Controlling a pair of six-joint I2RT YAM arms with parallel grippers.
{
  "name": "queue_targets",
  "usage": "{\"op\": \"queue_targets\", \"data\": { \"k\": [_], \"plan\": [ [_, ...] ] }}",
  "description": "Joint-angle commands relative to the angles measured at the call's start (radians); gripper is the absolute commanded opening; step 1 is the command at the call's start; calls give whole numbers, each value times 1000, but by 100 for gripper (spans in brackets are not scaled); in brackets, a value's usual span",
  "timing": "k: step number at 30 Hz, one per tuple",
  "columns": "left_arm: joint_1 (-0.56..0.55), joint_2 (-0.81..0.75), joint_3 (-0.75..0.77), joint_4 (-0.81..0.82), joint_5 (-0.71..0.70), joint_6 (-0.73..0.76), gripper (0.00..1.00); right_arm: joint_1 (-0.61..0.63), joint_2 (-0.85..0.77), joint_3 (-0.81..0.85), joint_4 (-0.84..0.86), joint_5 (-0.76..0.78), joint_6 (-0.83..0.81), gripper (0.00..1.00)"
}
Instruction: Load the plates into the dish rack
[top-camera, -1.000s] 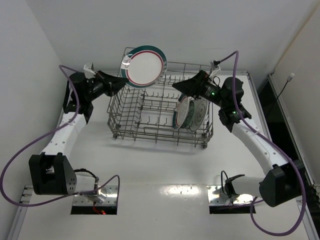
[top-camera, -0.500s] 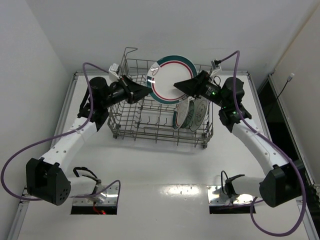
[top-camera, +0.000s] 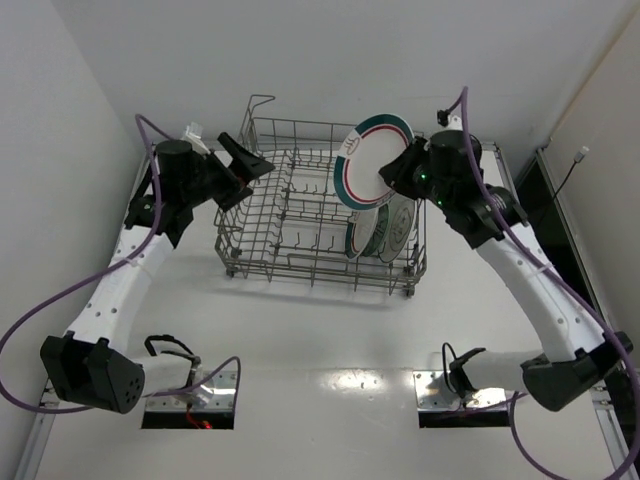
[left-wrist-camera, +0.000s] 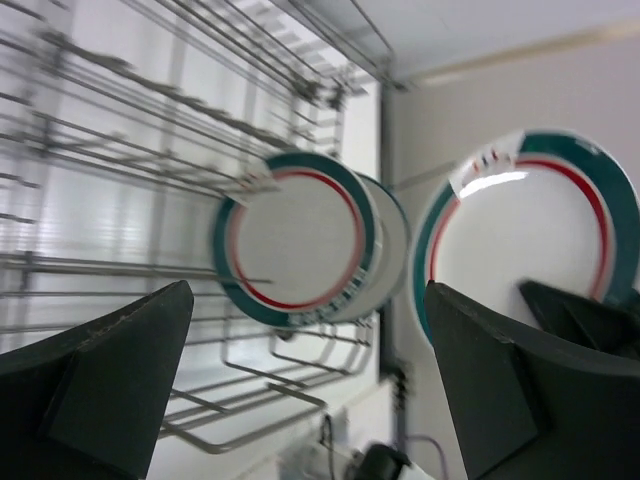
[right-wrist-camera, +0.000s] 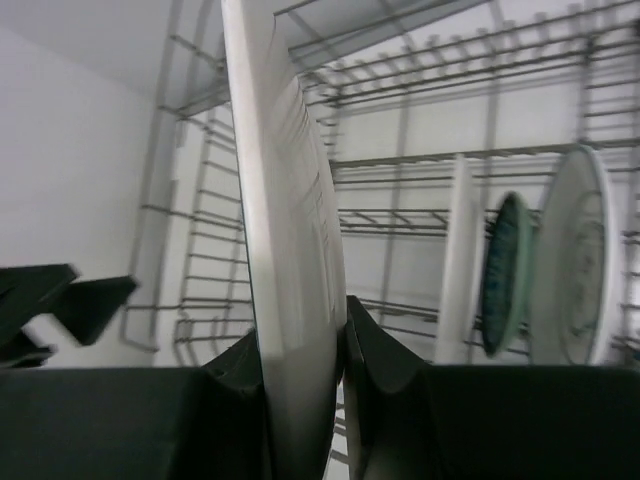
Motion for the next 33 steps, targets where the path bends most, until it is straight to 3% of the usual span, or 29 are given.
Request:
{"op": "queue_targets", "data": {
  "k": [1, 8, 14, 31, 33],
  "plan": [
    [48, -30, 63, -211, -162, 134, 100, 75, 123, 161, -275, 319, -42, 0],
    [125, -39, 44, -259, -158, 168, 100, 221, 406, 392, -503, 499, -10, 0],
    [146, -39, 34, -259, -122, 186, 100, 264, 507, 467, -593, 626, 22, 0],
    [146, 19, 24, -259, -84, 205, 100, 254, 723, 504, -527, 516, 2, 0],
    [146, 19, 24, -259, -84, 205, 100, 254, 733, 504, -527, 505, -10, 3]
  ]
}}
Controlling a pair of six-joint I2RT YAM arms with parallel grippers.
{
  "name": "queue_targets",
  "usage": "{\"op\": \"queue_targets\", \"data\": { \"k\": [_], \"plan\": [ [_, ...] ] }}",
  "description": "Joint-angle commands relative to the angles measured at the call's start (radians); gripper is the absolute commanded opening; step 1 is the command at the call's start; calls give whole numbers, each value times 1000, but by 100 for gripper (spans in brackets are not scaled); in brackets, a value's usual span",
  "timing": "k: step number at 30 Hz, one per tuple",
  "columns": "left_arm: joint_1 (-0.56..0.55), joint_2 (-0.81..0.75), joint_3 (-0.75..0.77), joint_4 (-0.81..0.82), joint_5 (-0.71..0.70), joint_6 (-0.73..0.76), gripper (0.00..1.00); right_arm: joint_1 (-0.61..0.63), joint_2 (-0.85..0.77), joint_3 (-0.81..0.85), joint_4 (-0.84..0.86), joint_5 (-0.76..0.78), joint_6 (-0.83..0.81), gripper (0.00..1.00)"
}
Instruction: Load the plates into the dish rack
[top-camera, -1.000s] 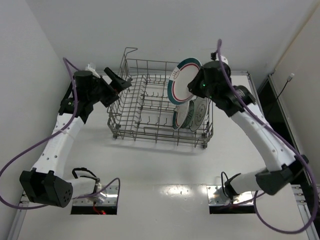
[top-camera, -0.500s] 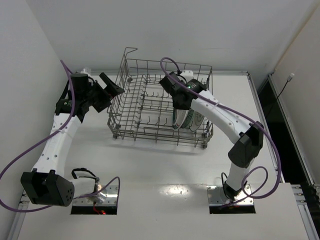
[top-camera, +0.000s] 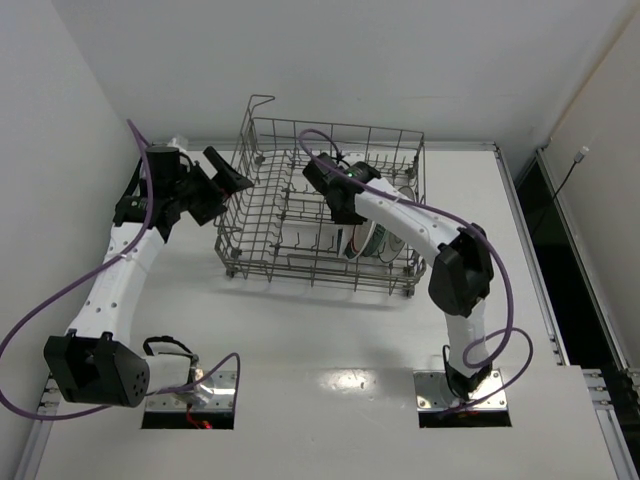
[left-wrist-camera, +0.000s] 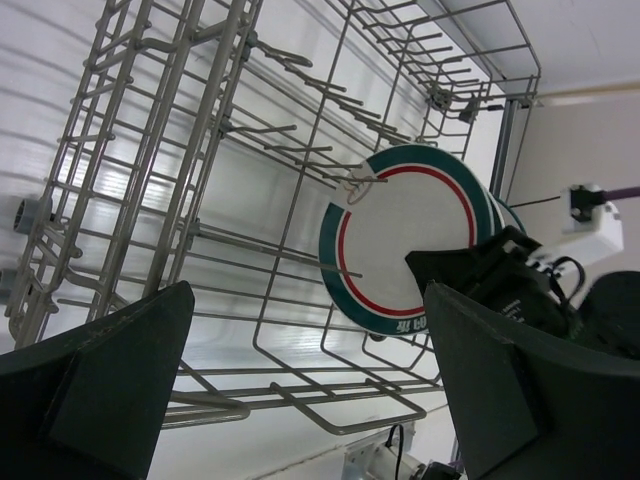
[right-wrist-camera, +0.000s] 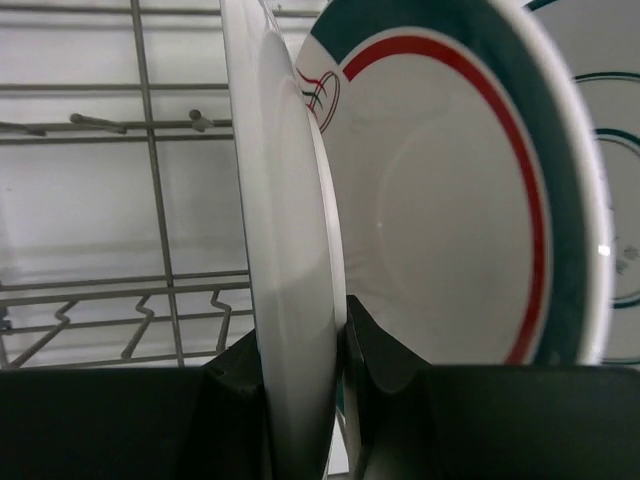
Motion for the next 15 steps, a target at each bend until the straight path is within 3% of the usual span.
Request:
{"op": "queue_targets", "data": {
  "k": [1, 3, 6, 8, 9, 12, 15],
  "plan": [
    [10, 6, -7, 3, 1, 34, 100, -5, -8, 57, 20, 2, -24, 7],
    [10, 16, -7, 3, 1, 34, 100, -14, -26, 57, 20, -7, -37, 22],
    [10, 16, -7, 3, 1, 34, 100, -23, -72, 57, 20, -16, -37, 30],
    [10, 25, 4, 3, 1, 34, 100, -36, -106, 57, 10, -17, -49, 41],
    [10, 25, 4, -9, -9, 43, 100, -60, -144, 66, 0, -47, -63, 56],
    [10, 34, 36, -31, -58, 65, 100, -103, -204, 123, -29, -108, -95, 86],
    [10, 34, 65, -52, -91, 75, 100, -128, -292, 183, -39, -164, -152, 100]
  ]
}}
